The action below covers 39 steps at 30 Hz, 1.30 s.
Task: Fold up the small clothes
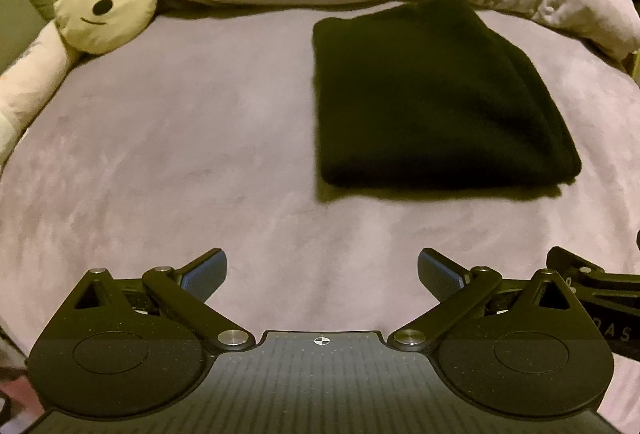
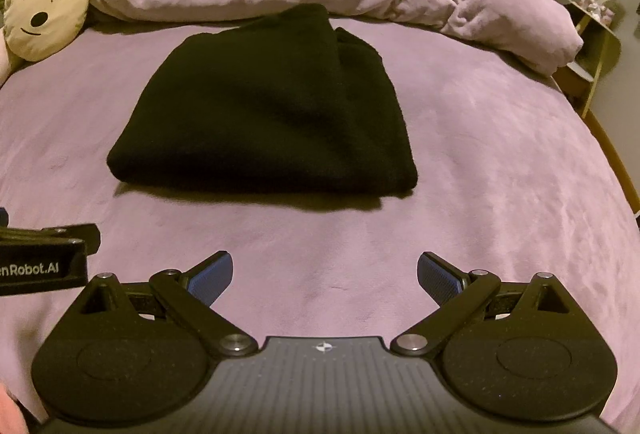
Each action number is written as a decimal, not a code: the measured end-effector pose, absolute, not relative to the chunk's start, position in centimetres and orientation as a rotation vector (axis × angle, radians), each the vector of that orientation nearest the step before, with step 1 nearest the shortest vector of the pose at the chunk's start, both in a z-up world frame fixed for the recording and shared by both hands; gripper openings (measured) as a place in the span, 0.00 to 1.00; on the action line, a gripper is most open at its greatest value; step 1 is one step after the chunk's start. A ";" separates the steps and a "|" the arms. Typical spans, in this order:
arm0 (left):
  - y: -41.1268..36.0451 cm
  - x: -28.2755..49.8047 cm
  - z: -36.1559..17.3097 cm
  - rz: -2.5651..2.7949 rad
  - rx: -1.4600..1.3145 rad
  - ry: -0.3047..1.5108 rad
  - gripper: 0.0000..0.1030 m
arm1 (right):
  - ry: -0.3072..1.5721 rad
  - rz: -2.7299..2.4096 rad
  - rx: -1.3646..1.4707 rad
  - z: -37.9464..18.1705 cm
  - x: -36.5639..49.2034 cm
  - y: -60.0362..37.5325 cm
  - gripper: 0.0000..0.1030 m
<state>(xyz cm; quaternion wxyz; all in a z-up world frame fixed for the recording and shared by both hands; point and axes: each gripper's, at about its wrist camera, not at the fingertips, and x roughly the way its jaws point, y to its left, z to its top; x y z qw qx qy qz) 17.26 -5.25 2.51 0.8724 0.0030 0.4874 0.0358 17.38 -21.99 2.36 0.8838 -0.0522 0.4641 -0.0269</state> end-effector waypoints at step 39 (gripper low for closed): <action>-5.3 17.2 1.9 0.055 -0.007 1.059 1.00 | 0.956 -0.056 -0.048 2.6 16.8 -22.9 0.96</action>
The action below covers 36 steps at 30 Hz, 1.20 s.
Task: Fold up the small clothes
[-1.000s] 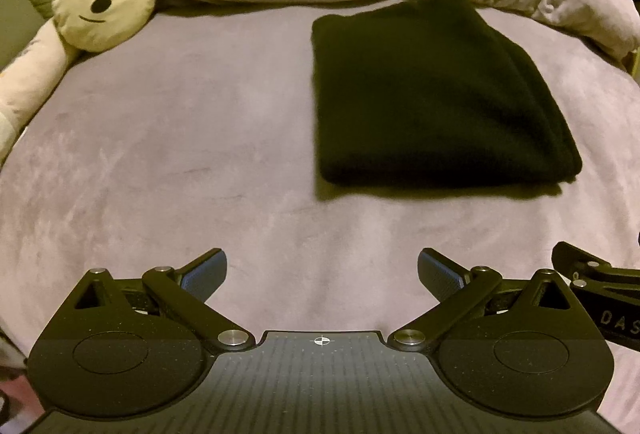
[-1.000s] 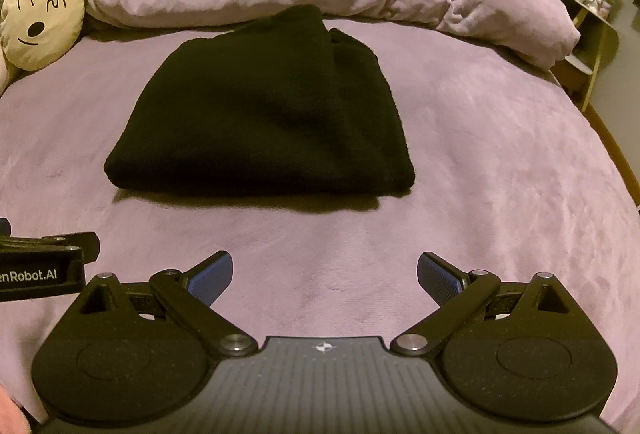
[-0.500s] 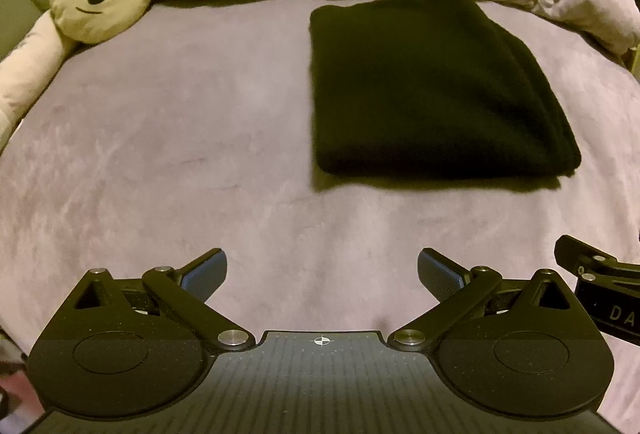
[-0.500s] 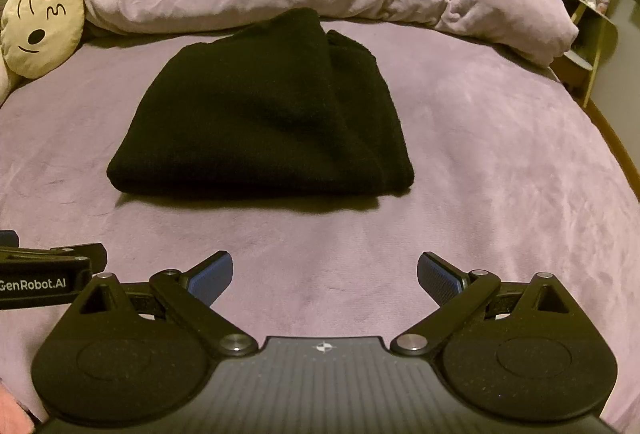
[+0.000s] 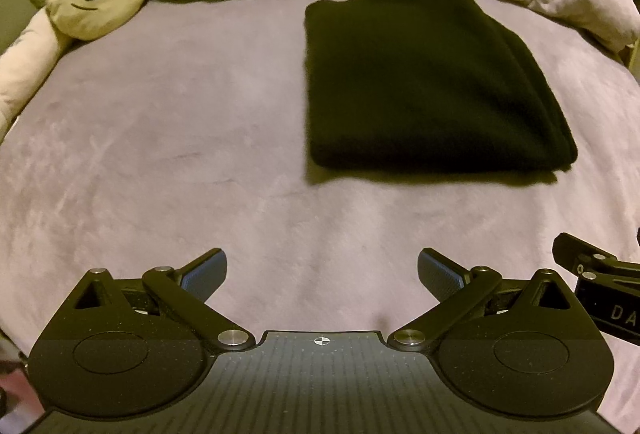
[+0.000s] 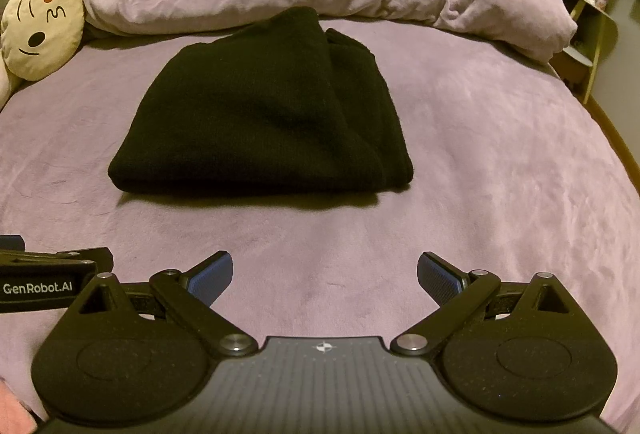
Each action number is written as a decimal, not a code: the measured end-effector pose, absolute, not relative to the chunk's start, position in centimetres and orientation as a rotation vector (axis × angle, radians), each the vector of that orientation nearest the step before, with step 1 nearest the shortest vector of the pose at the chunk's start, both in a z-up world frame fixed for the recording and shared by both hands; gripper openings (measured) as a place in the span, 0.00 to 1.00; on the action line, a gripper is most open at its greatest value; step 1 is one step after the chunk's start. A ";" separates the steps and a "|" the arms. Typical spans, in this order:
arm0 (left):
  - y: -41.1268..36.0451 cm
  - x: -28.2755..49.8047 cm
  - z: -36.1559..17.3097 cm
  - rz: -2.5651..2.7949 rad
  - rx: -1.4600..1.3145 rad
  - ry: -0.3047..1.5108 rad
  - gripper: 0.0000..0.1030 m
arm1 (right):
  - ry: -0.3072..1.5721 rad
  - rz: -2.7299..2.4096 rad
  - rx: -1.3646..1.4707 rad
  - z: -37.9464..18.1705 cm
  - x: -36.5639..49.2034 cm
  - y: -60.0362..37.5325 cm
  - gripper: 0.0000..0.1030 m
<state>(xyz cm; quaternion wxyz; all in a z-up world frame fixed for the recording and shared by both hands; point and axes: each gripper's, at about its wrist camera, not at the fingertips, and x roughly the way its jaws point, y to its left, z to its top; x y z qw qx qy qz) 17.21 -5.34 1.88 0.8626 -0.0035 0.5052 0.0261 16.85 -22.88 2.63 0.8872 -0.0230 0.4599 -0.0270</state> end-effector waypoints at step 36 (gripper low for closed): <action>-5.9 16.9 2.1 0.035 -0.001 1.059 1.00 | 0.948 -0.052 -0.019 2.9 16.1 -23.2 0.96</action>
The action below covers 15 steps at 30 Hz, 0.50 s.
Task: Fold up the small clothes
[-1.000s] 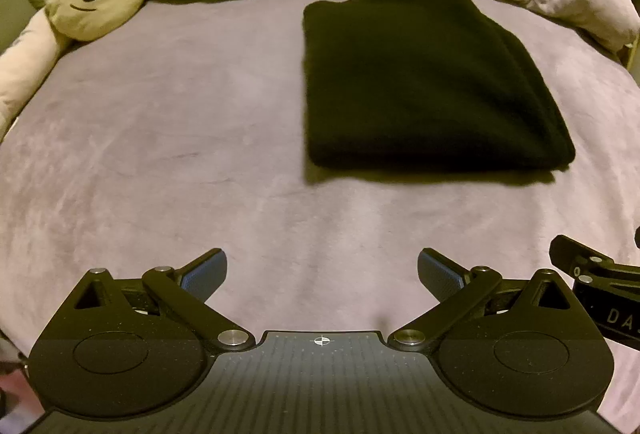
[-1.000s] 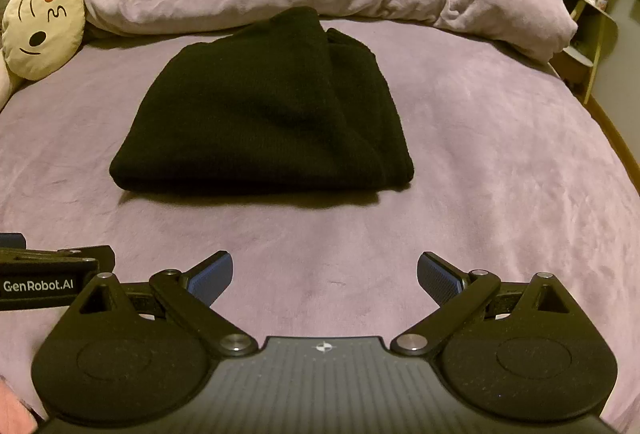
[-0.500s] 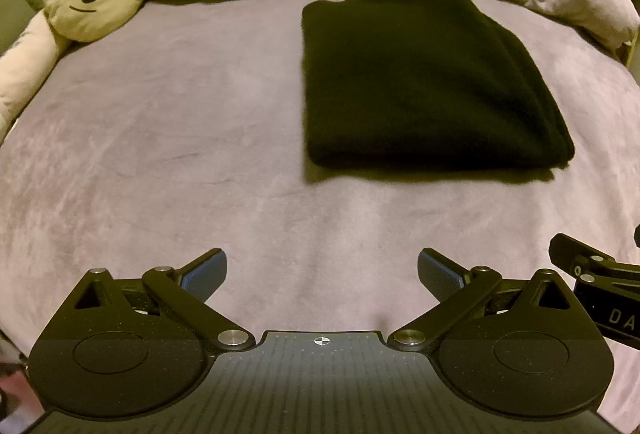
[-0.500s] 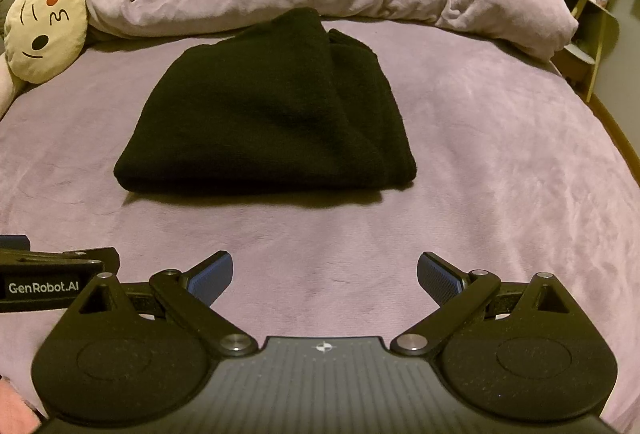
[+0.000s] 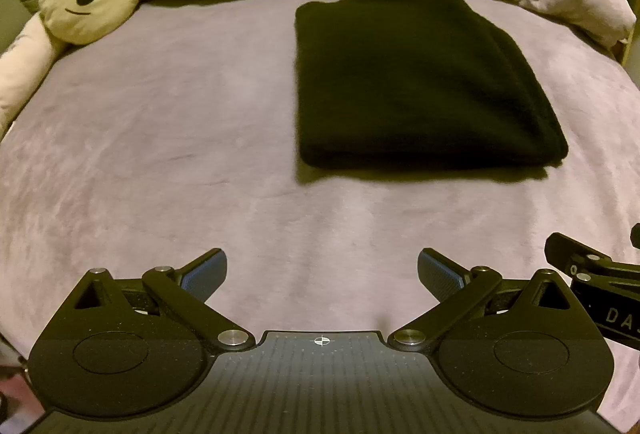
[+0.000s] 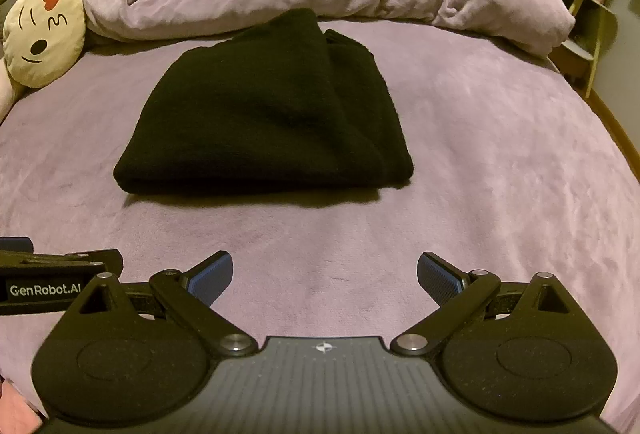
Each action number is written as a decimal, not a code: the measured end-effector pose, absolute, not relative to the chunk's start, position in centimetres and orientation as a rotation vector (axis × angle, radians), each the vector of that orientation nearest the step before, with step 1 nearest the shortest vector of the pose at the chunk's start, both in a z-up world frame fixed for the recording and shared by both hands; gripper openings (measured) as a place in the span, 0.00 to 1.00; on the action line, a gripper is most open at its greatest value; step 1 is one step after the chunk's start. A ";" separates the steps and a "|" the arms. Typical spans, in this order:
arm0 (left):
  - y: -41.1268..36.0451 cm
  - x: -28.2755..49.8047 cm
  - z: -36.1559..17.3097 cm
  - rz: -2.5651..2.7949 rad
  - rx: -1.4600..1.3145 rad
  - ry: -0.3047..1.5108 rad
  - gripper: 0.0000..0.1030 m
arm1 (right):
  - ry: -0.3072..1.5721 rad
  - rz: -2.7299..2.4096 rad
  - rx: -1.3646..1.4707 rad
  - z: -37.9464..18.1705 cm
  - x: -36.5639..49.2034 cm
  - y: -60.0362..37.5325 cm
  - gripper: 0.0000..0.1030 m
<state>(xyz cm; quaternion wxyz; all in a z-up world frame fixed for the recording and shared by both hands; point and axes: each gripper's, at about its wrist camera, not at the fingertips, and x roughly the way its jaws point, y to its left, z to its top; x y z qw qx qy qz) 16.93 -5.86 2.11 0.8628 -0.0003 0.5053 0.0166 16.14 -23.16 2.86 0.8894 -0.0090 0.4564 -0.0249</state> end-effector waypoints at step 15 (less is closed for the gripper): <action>-5.6 17.2 1.9 -0.007 -0.061 1.082 1.00 | 0.947 -0.054 -0.009 2.8 16.1 -23.3 0.96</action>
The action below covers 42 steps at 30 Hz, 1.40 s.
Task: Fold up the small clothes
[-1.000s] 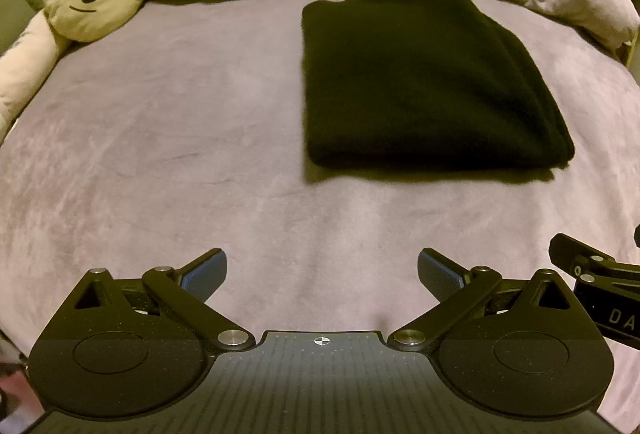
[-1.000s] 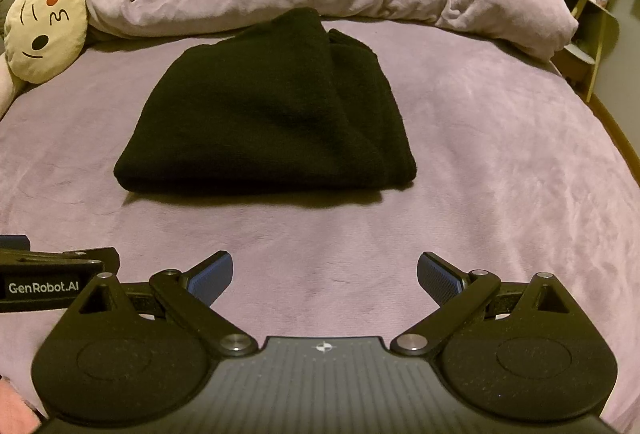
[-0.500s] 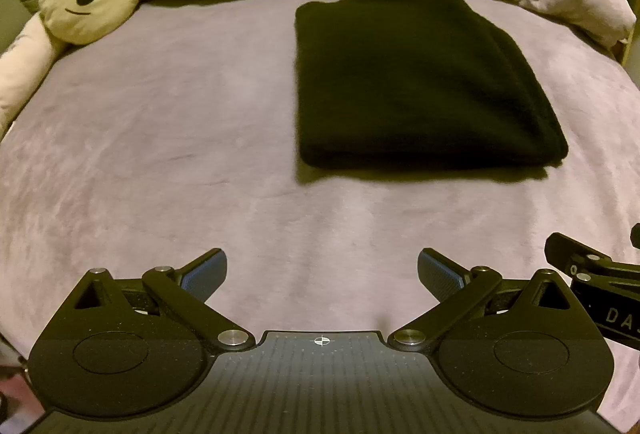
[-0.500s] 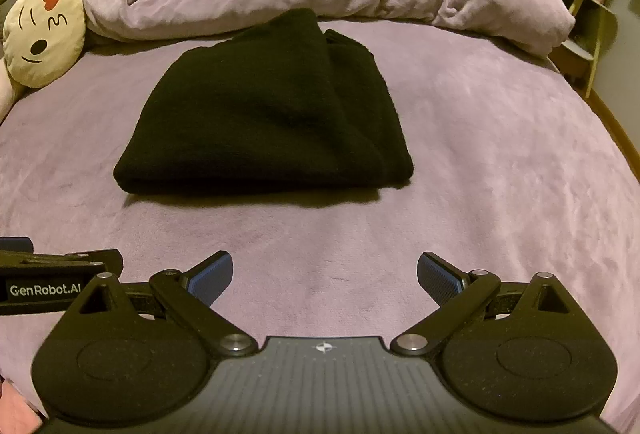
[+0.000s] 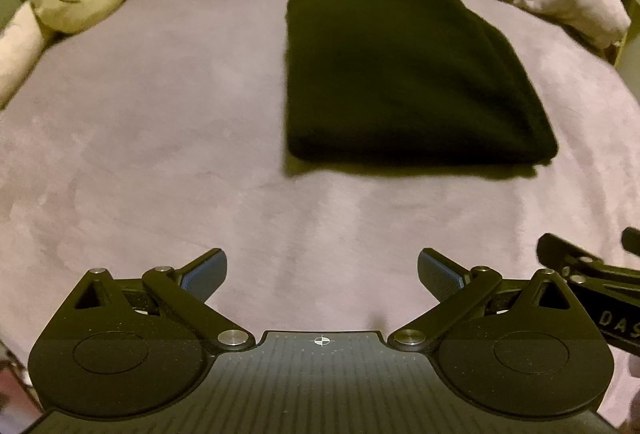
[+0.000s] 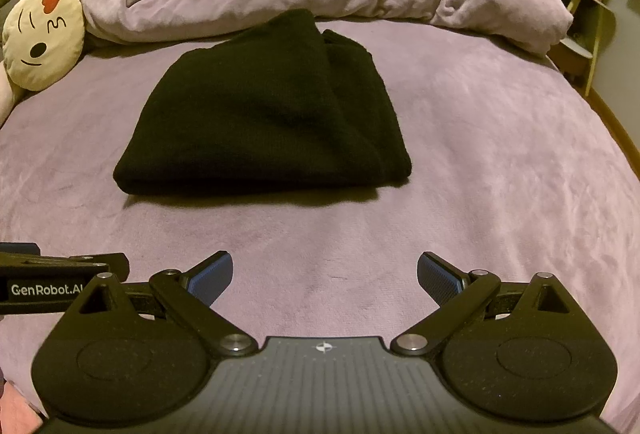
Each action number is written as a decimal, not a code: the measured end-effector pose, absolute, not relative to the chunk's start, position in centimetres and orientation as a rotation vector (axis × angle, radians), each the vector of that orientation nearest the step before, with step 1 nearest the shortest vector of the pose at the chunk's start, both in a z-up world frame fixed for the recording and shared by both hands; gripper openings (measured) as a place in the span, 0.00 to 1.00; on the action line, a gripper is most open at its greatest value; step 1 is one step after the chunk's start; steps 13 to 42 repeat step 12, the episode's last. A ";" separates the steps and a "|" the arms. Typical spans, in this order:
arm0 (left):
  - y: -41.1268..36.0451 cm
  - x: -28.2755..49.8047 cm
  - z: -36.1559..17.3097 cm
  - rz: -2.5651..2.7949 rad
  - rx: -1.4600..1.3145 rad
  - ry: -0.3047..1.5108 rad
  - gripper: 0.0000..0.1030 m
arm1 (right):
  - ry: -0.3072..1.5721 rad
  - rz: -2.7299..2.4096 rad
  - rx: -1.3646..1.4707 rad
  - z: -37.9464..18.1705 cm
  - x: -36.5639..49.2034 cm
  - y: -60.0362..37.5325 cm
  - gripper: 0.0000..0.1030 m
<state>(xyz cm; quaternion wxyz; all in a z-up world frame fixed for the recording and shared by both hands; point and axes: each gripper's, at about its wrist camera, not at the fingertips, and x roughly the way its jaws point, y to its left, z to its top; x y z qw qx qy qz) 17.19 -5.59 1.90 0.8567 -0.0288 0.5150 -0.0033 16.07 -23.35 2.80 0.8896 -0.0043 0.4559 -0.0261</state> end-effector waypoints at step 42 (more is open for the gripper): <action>-6.2 16.8 2.3 0.039 0.015 1.049 1.00 | 0.947 -0.057 -0.003 3.0 15.9 -23.5 0.96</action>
